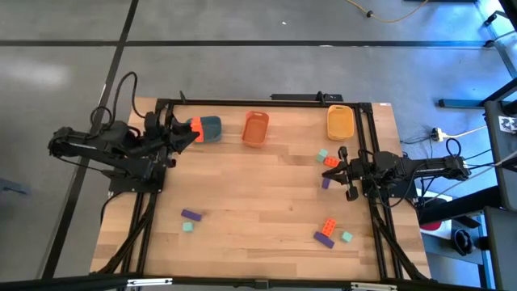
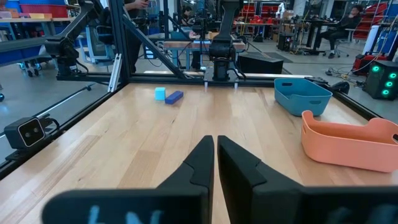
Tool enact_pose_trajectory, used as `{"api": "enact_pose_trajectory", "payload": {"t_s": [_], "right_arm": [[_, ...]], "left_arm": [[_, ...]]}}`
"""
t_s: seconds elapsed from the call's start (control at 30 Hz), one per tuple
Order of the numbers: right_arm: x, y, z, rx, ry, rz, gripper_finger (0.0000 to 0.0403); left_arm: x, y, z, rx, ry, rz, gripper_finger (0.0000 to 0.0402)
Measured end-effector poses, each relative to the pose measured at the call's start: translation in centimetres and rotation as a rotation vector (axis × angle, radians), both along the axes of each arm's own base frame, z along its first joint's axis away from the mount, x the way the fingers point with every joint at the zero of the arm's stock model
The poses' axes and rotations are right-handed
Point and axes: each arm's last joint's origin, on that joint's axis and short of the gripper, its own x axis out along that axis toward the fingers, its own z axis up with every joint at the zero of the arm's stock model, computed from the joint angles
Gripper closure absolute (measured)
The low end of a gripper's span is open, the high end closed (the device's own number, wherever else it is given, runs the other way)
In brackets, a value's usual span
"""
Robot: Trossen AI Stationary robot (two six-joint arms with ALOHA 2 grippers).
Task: Sort & place blocks by color
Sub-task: Put the bottom left orange gamepiece into the blue bin
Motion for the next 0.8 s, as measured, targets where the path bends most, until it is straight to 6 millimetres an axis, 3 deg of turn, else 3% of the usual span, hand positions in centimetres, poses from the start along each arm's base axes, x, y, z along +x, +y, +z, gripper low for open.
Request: {"api": "enact_pose_trajectory", "payload": {"t_s": [0.2, 0.37, 0.53, 0.8], "right_arm": [[0.0, 0.0, 0.0, 0.0, 0.0, 0.0, 0.0377], [0.0, 0.0, 0.0, 0.0, 0.0, 0.0, 0.0377], [0.0, 0.0, 0.0, 0.0, 0.0, 0.0, 0.0377], [0.0, 0.0, 0.0, 0.0, 0.0, 0.0, 0.0377]], "left_arm": [[0.4, 1.4, 0.0, -0.015, 0.131, 0.177, 0.0272], [0.7, 3.1, -0.2, -0.077, 0.362, 0.258, 0.0272], [0.6, 4.8, -1.7, -0.196, 0.557, 0.336, 0.0272], [1.8, 7.5, -4.1, -0.399, 0.719, 0.411, 0.0272]]}}
